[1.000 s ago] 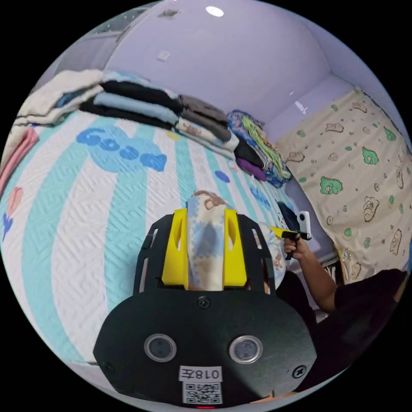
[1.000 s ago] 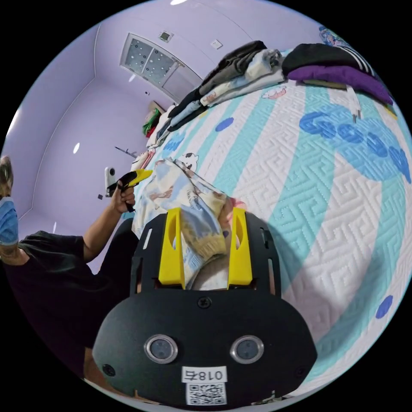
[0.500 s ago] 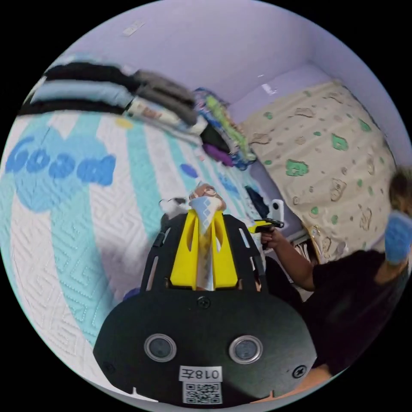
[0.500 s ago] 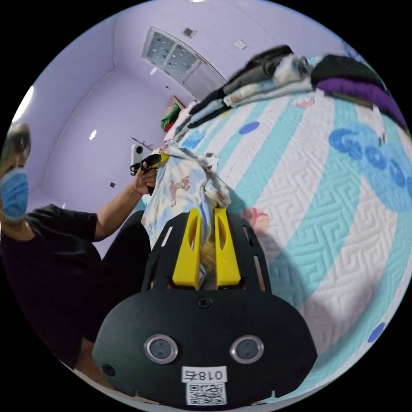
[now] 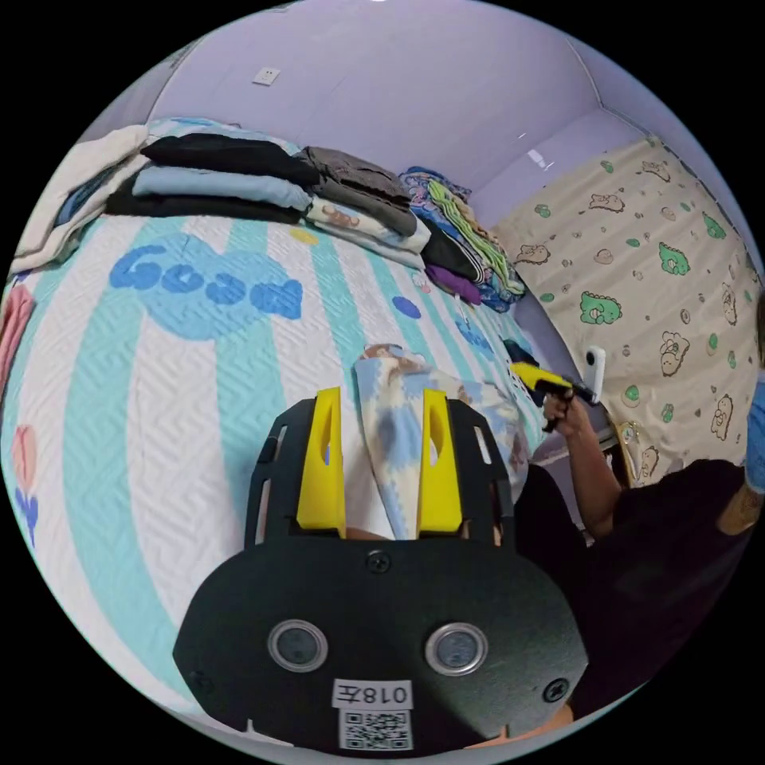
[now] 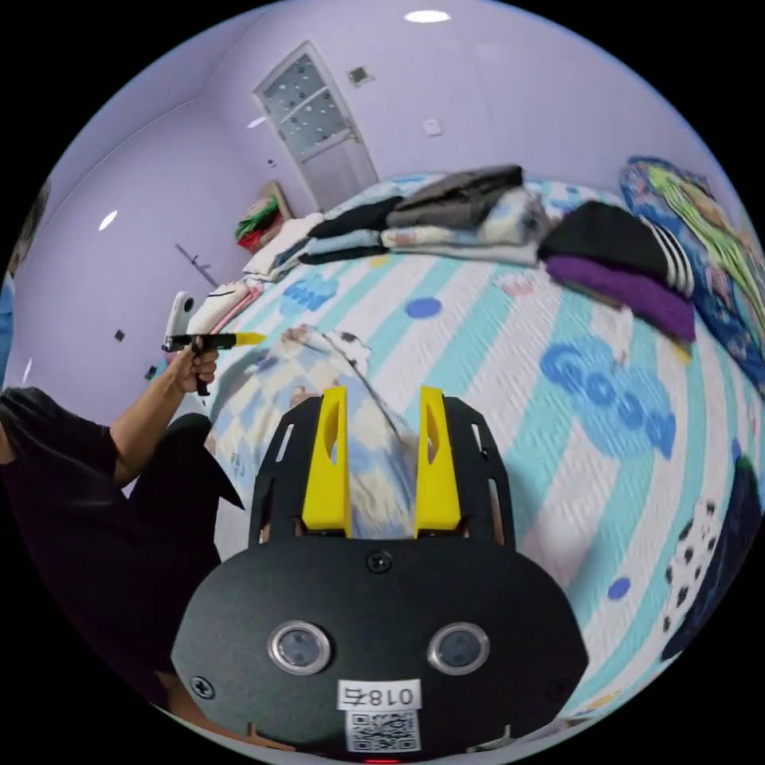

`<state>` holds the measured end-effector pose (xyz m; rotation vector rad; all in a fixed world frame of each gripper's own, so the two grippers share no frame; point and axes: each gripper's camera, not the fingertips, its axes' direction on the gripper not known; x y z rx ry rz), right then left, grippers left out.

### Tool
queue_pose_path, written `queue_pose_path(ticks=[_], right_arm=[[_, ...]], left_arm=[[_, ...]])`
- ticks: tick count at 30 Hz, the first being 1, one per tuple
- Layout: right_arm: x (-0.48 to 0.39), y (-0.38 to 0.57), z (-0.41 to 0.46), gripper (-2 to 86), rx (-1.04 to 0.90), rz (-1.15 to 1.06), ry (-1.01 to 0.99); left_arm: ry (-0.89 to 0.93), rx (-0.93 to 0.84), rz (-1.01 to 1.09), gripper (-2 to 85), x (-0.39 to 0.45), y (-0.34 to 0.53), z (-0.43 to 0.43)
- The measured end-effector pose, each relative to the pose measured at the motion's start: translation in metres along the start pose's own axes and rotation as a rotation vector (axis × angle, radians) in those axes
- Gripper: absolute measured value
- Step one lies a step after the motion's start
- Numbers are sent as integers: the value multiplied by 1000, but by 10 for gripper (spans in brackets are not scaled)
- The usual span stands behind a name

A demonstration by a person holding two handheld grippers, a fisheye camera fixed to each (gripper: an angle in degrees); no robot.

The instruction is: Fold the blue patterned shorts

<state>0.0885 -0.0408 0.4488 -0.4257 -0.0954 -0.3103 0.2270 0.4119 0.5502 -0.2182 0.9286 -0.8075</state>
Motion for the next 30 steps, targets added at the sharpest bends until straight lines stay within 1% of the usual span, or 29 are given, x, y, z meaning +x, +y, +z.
queue_pose_path(ticks=[2,6,8,9,11,12,13,14,16,17,20,21,23,24,26,28,30], right_arm=[[-37,-43,34,120,-71,-134,-68],[-75,-97,96,106,-175,-224,-102],[-88,-126,133,101,-266,-243,-109],[-90,-131,142,101,-296,-247,-106],[-93,-145,175,98,-425,-241,-136],[-93,-147,182,97,-463,-234,-143],[-93,-148,193,77,-533,-232,-135],[-93,-147,197,53,-554,-235,-103],[-89,-145,192,22,-505,-196,-48],[-81,-143,186,17,-464,-130,-36],[-55,-131,164,23,-318,44,-122],[-51,-128,158,25,-287,58,-123],[-40,-110,119,48,-117,88,-166],[-36,-104,106,55,-73,96,-168],[-19,-72,57,80,29,128,-182],[-4,-40,22,92,55,166,-173],[10,-2,-9,103,59,208,-153]], left_arm=[[-31,-43,-6,131,12,25,-2],[-149,-167,-11,124,33,67,16],[-171,-166,-7,124,38,75,20],[-176,-173,-4,123,38,75,22],[-165,-198,10,118,38,72,23],[-136,-221,26,111,38,70,22],[-99,-242,43,102,38,69,22],[-92,-249,45,97,37,69,22],[-89,-292,46,82,33,71,33],[-88,-294,38,79,31,72,35],[-85,-291,22,67,25,71,36],[-78,-292,23,66,24,70,34],[-69,-287,27,68,24,67,27],[-70,-274,24,75,24,65,20],[-61,-223,12,86,22,61,5],[-22,-86,-11,100,15,48,-23],[2,-31,-14,112,9,32,-33]])
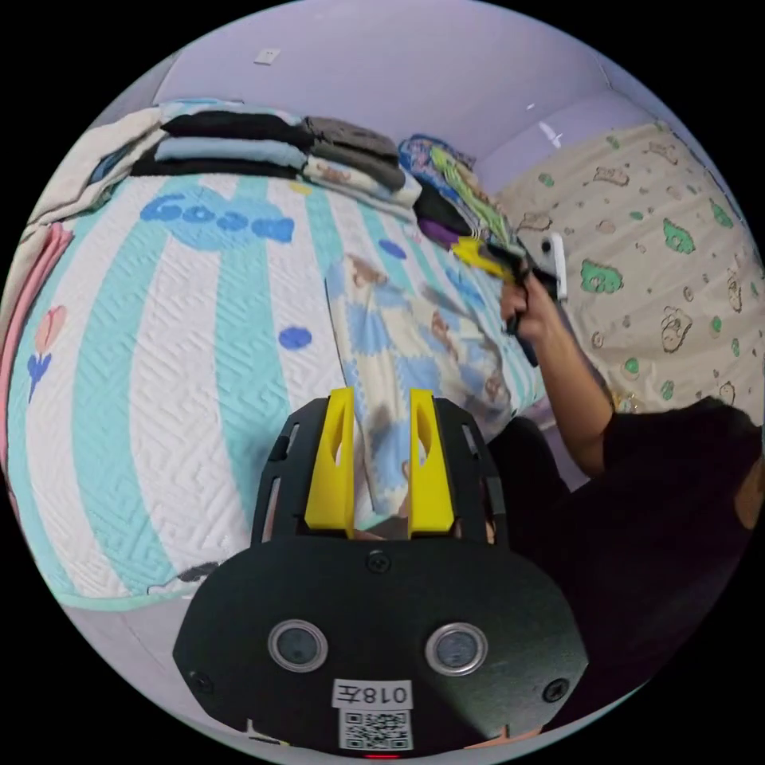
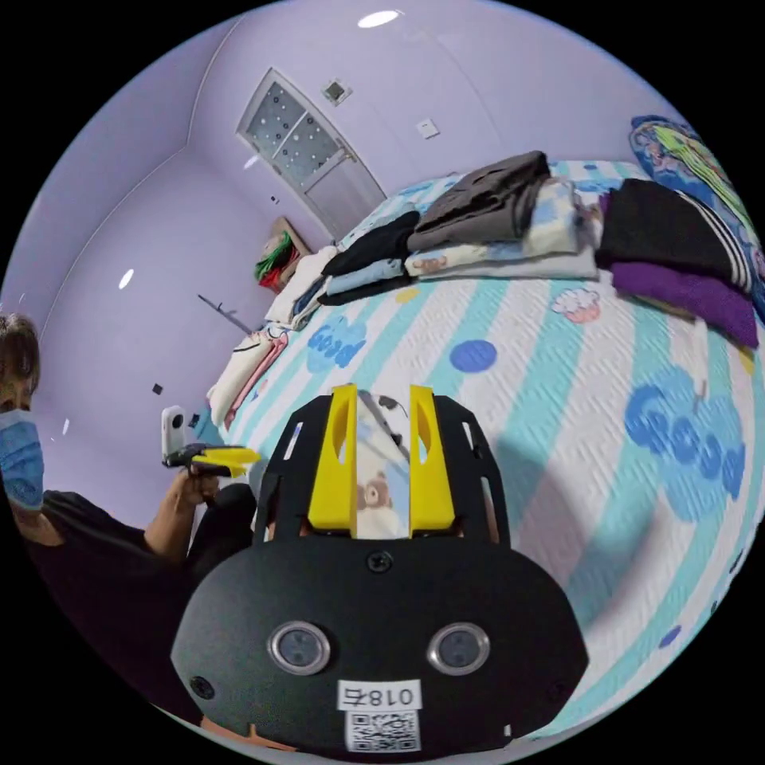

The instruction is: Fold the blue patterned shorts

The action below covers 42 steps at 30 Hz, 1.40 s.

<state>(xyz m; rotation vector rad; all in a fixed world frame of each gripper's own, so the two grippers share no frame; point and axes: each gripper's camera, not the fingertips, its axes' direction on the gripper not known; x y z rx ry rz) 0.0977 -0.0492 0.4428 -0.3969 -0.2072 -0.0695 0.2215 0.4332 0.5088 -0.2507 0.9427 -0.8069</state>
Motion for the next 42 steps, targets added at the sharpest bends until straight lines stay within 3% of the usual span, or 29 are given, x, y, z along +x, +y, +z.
queue_pose_path(ticks=[3,6,10,18,25,31,42], right_arm=[[32,62,-43,128,-25,124,19],[60,118,-64,156,-26,240,-60],[87,160,-74,164,47,308,-183],[89,173,-73,164,-6,217,-313],[77,173,-67,136,-156,149,-338],[42,196,-92,50,-148,89,-187],[-93,279,-198,42,154,-163,102]], left_arm=[[47,-14,-7,136,-15,-36,12],[95,-69,-52,160,-34,-66,37],[191,-11,-105,164,-44,-93,51],[261,-65,-131,145,-32,-129,77],[282,-129,9,132,13,-156,69],[165,-72,115,21,70,-162,35],[87,325,410,-7,259,-123,-95]])
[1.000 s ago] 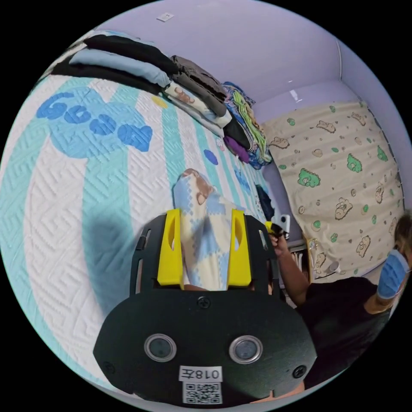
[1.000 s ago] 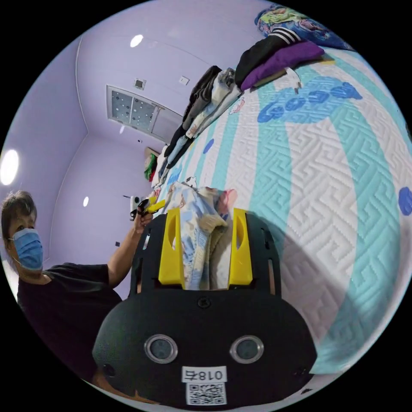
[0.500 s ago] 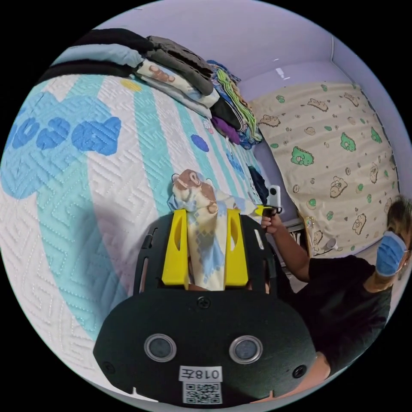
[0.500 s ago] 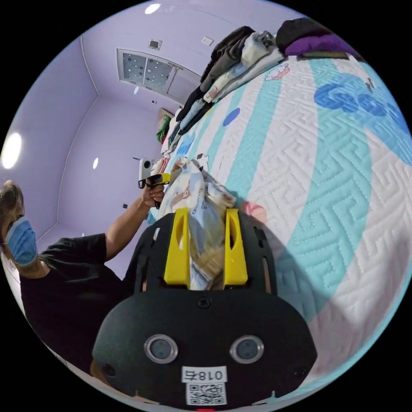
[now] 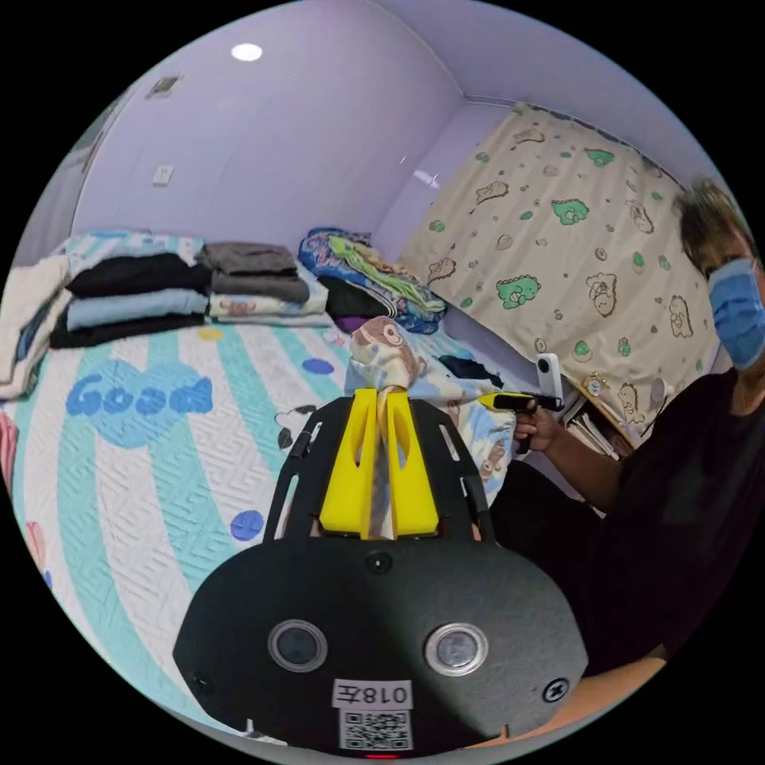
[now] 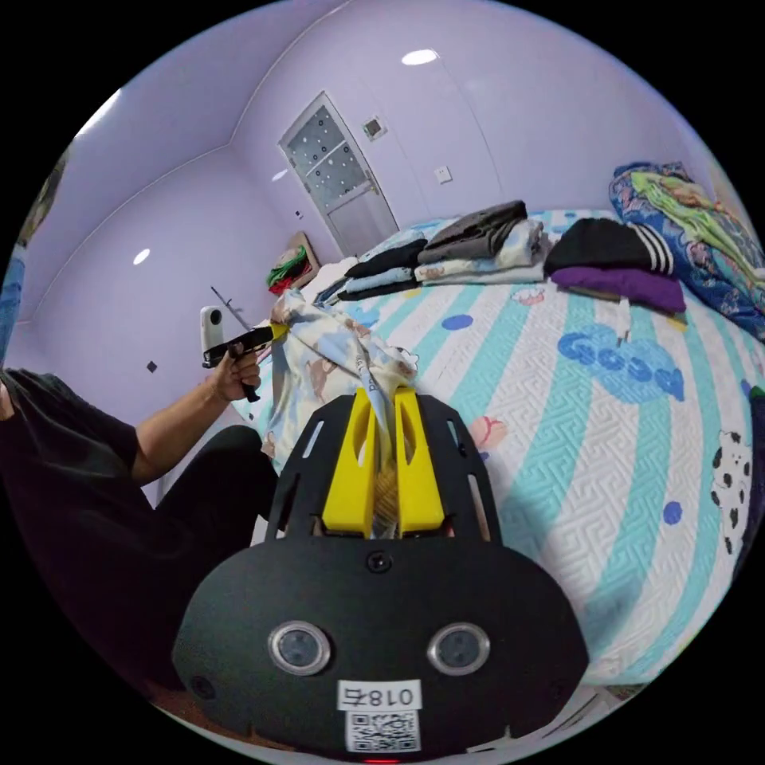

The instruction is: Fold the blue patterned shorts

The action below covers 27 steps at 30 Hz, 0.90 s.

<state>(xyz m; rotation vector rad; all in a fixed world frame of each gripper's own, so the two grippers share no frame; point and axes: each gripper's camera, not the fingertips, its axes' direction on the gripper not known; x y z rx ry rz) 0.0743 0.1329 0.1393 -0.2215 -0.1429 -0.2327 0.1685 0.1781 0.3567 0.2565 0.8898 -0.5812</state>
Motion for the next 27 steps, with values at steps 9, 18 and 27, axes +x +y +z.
queue_pose_path(ticks=[9,18,27], right_arm=[[-62,44,-163,41,187,-44,481],[-21,11,-324,40,78,67,1090],[168,-22,-365,40,-200,382,1267]], left_arm=[[22,153,209,-8,216,-109,54],[181,149,166,-8,398,-250,282],[202,-22,0,-6,480,-339,550]])
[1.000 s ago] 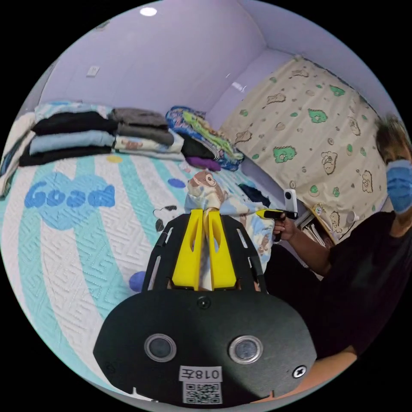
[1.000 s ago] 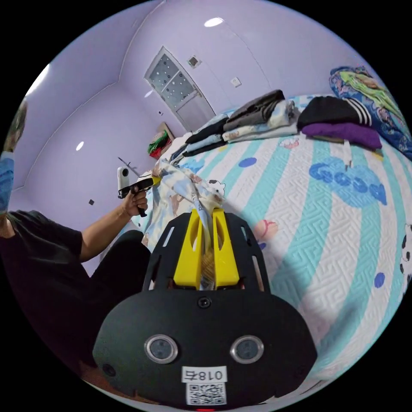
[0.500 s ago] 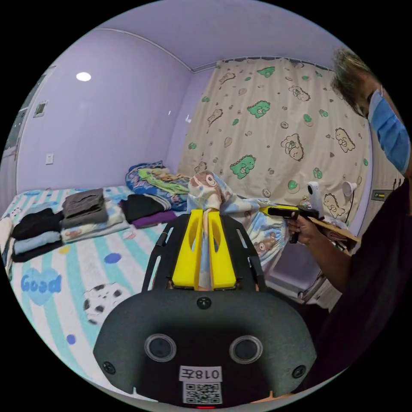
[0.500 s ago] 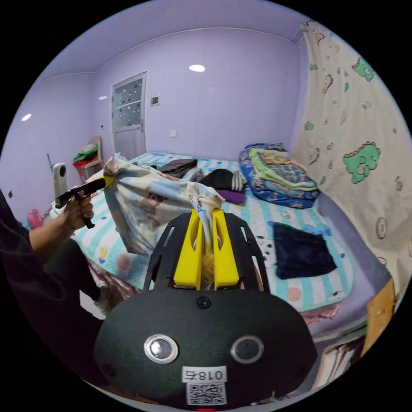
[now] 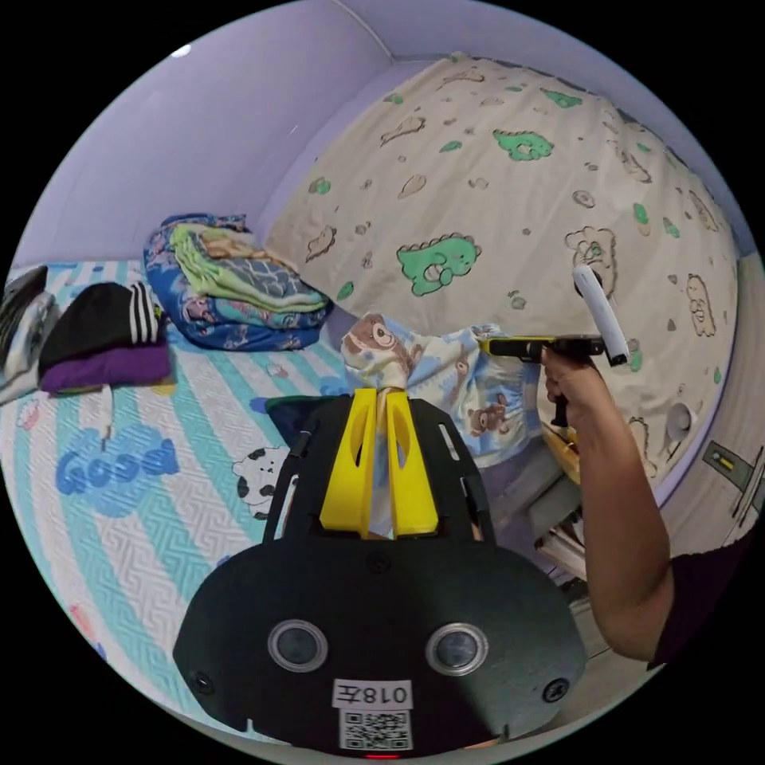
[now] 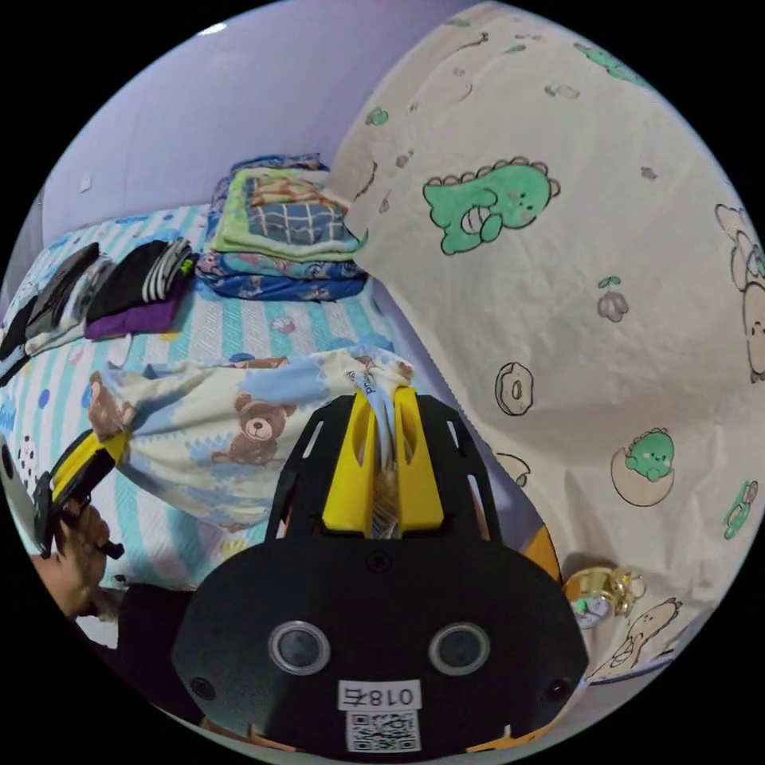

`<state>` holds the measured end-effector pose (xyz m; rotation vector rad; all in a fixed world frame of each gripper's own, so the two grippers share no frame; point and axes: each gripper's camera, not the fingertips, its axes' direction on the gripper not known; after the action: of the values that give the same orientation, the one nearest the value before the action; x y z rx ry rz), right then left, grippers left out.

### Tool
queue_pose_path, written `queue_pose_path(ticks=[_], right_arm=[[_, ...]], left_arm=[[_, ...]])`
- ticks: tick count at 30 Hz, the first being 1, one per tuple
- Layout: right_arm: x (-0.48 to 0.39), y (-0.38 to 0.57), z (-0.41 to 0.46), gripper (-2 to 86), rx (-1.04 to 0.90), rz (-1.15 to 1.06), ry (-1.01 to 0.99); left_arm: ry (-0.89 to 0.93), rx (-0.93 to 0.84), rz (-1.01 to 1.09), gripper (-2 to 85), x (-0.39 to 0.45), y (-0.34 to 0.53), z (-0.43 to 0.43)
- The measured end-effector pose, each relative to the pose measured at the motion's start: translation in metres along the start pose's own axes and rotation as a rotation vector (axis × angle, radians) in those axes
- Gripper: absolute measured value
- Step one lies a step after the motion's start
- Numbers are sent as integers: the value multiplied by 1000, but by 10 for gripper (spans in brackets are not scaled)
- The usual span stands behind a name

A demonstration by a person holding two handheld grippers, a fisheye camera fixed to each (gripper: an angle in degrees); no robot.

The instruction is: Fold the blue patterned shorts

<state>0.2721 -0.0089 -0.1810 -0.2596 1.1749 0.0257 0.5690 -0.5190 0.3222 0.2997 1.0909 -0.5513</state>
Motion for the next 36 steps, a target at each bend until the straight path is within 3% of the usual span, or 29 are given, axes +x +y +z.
queue_pose_path(ticks=[7,9,13,18,20,25,28,30,32,36], right_arm=[[-25,-70,188,78,-205,-145,85],[-23,-69,200,97,-151,-93,126],[16,-34,172,101,120,194,191],[26,24,142,50,299,151,-51],[19,35,165,6,191,73,-161],[24,36,257,-4,-185,110,-8],[41,42,286,13,-247,238,68],[49,47,281,34,-173,336,74],[45,60,255,43,37,424,14],[0,89,205,47,332,360,-149]], left_arm=[[-10,-171,-180,28,-98,-67,184],[48,-244,-290,62,-138,-72,208],[61,-69,-420,78,-185,-66,176],[326,-88,-213,59,-138,-74,191],[415,-182,-184,55,-118,-75,218],[335,-563,-260,64,-99,-49,294],[337,-554,-299,65,-104,-43,292],[359,-536,-288,72,-100,-44,284],[425,-485,-275,77,-94,-46,267],[602,-258,-130,74,-63,-47,171]])
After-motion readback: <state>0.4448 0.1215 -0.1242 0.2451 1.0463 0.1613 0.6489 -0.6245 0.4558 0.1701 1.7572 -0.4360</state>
